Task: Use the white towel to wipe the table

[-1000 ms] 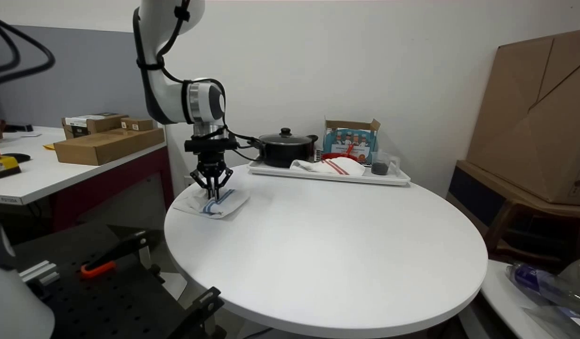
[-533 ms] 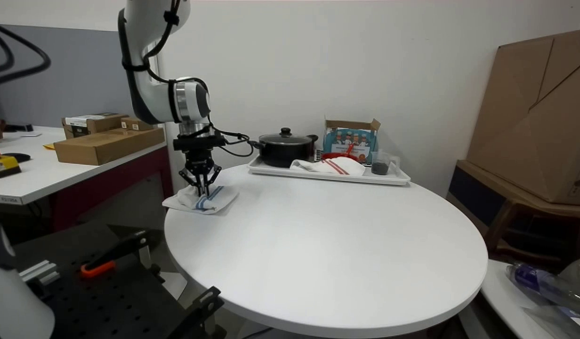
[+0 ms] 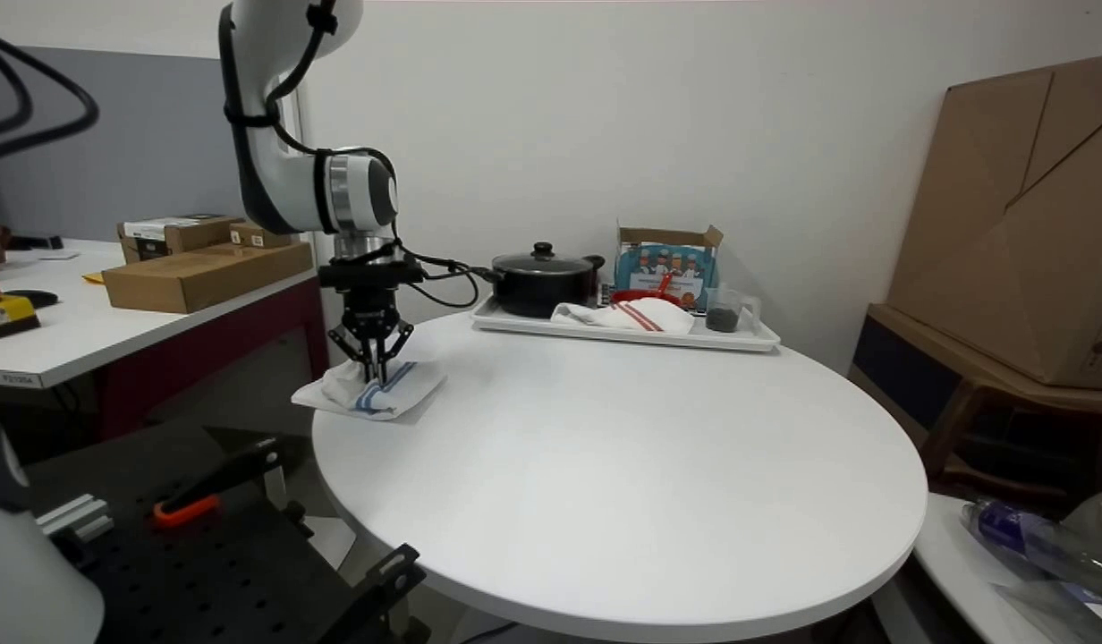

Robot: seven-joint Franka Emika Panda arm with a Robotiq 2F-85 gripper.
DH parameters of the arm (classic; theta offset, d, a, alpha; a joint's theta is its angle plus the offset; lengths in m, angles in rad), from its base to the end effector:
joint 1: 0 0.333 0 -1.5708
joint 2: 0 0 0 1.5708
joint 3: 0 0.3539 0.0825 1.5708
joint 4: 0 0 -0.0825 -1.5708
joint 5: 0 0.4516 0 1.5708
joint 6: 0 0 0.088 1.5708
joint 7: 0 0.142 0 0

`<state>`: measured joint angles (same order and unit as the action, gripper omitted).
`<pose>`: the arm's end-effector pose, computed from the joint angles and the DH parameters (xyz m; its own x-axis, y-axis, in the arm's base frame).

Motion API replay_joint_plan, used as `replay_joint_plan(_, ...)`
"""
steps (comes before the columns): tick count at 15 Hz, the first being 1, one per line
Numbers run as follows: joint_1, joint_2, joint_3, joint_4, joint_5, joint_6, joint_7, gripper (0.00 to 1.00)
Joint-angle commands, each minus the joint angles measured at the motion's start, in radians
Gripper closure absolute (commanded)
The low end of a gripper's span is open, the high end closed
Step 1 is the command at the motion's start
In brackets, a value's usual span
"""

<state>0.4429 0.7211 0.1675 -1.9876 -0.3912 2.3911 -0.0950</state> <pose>0.4961 0.3448 0.0125 0.5129 0.8040 -0.3008 0.8479 -0.5292 0.0312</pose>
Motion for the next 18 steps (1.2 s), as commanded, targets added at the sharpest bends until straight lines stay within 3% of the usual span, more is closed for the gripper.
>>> replay_joint_plan(1, -0.070, 0.021, 0.023, -0.138, 0.048, 0.043, -0.014, 0.92)
replay_joint_plan(10, -0.267, -0.062, -0.041, -0.321, 0.135, 0.185, -0.034, 0.93)
replay_joint_plan(14, -0.289, -0.094, -0.158, -0.388, 0.041, 0.345, -0.004, 0.93)
replay_joint_plan(18, -0.251, -0.100, -0.362, -0.432, -0.139, 0.521, 0.057, 0.93)
